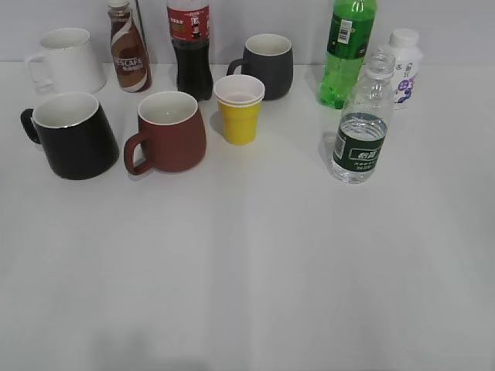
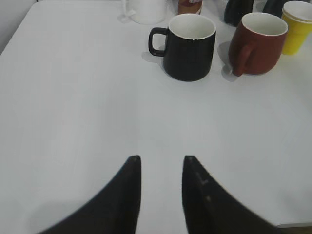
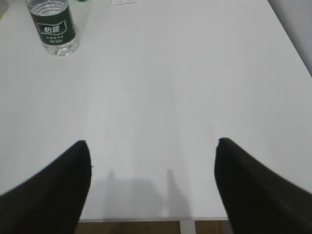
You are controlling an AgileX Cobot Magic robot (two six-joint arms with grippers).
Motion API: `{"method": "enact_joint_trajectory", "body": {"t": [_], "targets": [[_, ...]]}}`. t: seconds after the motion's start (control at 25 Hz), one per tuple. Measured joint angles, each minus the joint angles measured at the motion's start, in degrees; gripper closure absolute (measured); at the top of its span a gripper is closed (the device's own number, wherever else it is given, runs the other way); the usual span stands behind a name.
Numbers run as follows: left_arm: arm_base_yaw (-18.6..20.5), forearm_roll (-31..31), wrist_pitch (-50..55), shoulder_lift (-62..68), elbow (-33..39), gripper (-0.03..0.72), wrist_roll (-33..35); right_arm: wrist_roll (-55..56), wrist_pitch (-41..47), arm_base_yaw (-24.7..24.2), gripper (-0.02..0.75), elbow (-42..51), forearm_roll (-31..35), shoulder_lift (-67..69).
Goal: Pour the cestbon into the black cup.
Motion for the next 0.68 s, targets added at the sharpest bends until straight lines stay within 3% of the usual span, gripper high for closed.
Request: {"method": "enact_joint_trajectory", "body": {"t": [0.68], "targets": [[0.18,0.0,0.0,0.0,0.0,0.47,0.0,0.0,0.0,0.0,0.146,0.0,0.0,-0.05]]}}
